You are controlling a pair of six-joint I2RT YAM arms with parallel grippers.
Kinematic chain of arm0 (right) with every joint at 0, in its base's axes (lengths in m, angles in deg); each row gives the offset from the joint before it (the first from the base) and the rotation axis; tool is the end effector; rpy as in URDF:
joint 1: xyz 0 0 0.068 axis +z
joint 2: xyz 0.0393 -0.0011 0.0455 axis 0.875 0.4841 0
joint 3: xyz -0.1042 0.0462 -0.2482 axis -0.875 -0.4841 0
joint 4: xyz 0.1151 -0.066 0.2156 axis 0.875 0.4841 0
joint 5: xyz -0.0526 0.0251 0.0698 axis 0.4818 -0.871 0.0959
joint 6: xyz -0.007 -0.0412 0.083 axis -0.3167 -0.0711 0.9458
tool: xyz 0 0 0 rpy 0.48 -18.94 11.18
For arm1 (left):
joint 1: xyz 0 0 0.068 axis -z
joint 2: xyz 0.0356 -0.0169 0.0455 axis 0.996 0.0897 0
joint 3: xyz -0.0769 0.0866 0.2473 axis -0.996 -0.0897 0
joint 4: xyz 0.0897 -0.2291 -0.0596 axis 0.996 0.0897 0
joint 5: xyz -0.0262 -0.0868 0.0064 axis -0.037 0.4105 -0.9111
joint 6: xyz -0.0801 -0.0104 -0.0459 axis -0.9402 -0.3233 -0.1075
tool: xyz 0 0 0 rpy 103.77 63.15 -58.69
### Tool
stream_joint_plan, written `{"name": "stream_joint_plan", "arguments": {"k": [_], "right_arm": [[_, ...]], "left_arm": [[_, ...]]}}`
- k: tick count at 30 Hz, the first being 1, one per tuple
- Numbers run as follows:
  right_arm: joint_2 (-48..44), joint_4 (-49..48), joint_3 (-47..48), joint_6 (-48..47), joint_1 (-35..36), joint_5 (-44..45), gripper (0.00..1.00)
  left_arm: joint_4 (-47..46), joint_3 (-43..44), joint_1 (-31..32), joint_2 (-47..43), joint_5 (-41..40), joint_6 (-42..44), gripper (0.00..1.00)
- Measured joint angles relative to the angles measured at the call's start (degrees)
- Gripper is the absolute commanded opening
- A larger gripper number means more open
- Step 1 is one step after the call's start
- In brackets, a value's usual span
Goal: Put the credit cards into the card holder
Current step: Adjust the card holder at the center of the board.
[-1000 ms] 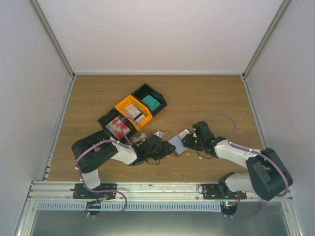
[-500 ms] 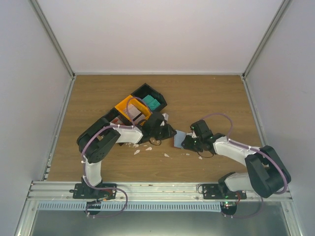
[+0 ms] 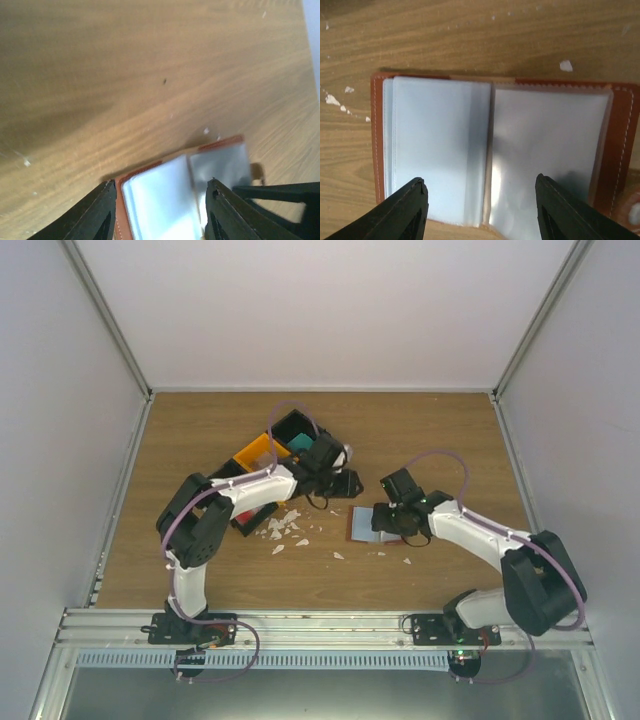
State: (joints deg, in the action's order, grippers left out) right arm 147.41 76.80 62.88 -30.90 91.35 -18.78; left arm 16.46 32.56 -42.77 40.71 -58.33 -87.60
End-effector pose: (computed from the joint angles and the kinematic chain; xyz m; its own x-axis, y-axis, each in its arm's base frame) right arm 0.2179 0.1283 0.1353 -0.9291 0.2096 -0.3048 0.1254 0.9536 0.2736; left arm 0.3086 -0.3107 0.1530 -0.9212 0.0398 -0.3870 0.2739 0.7729 -0.5724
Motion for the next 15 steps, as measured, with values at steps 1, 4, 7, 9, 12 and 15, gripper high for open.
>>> {"name": "stream_joint_plan", "arguments": {"k": [1, 4, 7, 9, 12, 15], "right_arm": [[0.8, 0.7, 0.9, -0.2, 0.2, 0.7, 0.64], [4.7, 2.1, 4.4, -0.3, 1.0, 2.4, 0.70], [7.9, 2.8, 6.3, -0.3, 2.7, 3.9, 0.73], [9.6, 3.3, 6.7, 0.1, 3.6, 4.9, 0.74], [12.3, 4.2, 6.8, 0.6, 4.2, 6.1, 0.74], [12.5, 4.1, 7.0, 0.9, 4.2, 6.5, 0.73]], "left_arm": [[2.5, 2.4, -0.3, -0.4, -1.1, 1.3, 0.54], [7.8, 6.8, -1.7, -2.5, -3.8, 4.5, 0.59], [11.6, 8.7, -4.0, -4.7, -6.4, 7.6, 0.62], [13.7, 9.2, -5.7, -5.9, -8.0, 10.3, 0.64], [17.3, 9.7, -8.0, -6.4, -10.3, 13.5, 0.67], [21.1, 9.8, -9.4, -6.3, -12.9, 15.2, 0.68]]}}
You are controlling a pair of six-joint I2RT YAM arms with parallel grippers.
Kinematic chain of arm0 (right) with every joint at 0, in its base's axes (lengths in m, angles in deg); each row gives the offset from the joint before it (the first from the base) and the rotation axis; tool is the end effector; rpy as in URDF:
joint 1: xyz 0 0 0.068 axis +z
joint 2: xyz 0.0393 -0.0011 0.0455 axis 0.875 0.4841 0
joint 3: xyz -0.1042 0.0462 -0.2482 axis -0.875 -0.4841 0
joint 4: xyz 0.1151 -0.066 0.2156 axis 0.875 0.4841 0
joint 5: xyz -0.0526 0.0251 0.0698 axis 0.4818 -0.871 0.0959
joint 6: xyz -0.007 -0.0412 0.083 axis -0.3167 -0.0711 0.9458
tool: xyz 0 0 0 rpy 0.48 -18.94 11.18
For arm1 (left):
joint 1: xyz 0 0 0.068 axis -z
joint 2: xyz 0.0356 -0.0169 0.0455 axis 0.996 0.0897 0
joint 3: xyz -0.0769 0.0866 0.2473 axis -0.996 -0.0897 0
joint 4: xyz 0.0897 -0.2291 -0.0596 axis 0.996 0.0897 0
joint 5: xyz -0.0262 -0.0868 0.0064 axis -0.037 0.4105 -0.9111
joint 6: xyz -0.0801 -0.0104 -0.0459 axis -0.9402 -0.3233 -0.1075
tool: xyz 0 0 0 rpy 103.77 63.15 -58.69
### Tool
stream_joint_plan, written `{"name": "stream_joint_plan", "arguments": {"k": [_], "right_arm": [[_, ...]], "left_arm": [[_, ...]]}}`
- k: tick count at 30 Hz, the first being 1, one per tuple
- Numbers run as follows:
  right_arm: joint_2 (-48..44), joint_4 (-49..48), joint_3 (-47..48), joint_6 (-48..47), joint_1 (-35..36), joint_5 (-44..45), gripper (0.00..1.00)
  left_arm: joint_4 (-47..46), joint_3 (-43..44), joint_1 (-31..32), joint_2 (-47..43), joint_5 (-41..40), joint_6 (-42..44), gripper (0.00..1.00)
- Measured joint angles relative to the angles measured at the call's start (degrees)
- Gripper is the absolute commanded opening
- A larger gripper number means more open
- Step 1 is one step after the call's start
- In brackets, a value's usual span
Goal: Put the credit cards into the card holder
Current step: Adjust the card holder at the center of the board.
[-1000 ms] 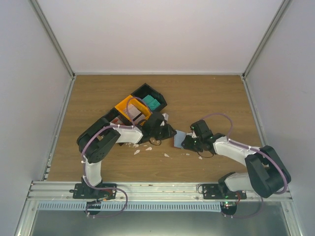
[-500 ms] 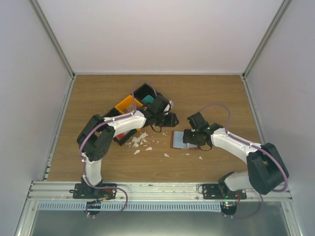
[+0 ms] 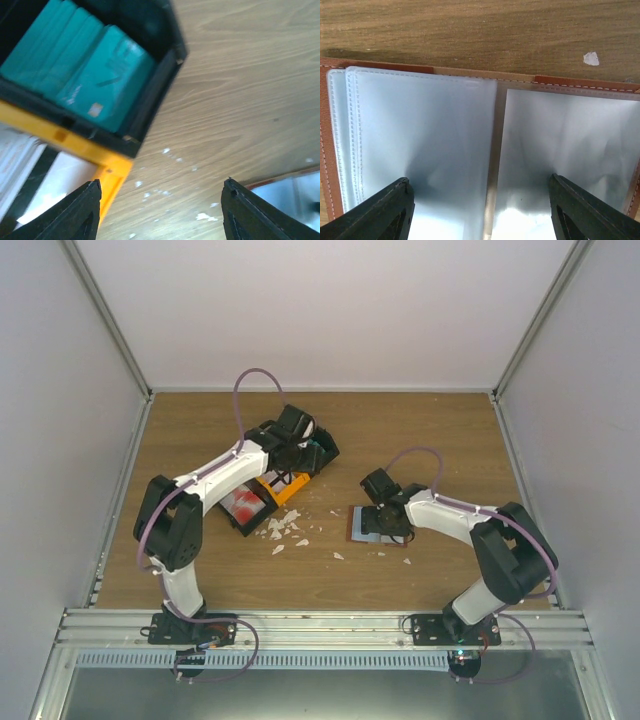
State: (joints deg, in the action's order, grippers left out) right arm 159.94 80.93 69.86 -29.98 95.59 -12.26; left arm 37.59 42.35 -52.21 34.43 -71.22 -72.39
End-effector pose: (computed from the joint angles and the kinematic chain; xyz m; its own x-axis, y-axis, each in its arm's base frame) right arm 0.2315 0.1488 0.1118 -0.9571 0.1405 -0.2534 0.1209 0.9885 0.0911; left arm 0.3488 -0.2298 0.2163 -0.8481 0.0875 -0.5226 0.2641 0.9249 -0.2737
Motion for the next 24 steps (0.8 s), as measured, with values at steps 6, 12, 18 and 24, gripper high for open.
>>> {"name": "stream_joint_plan", "arguments": {"k": [6, 12, 18, 24], "right_arm": [[0.3, -1.5, -0.6, -0.4, -0.1, 0.1, 0.69], [0.4, -2.7, -1.2, -1.4, -0.9, 0.1, 0.59], [1.0, -3.4, -1.0, -2.2, -1.7, -0.2, 0.59], [2.2, -7.7, -0.7, -2.7, -2.3, 0.2, 0.58]], "left_arm": [[6.2, 0.4, -1.4, 2.8, -5.5, 2.5, 0.61], [10.1, 0.8, -3.9, 4.3, -8.2, 5.6, 0.44], [12.1, 3.4, -5.8, 7.6, -10.1, 9.4, 0.49], [12.4, 4.2, -6.6, 12.0, -9.9, 12.5, 0.41]]}}
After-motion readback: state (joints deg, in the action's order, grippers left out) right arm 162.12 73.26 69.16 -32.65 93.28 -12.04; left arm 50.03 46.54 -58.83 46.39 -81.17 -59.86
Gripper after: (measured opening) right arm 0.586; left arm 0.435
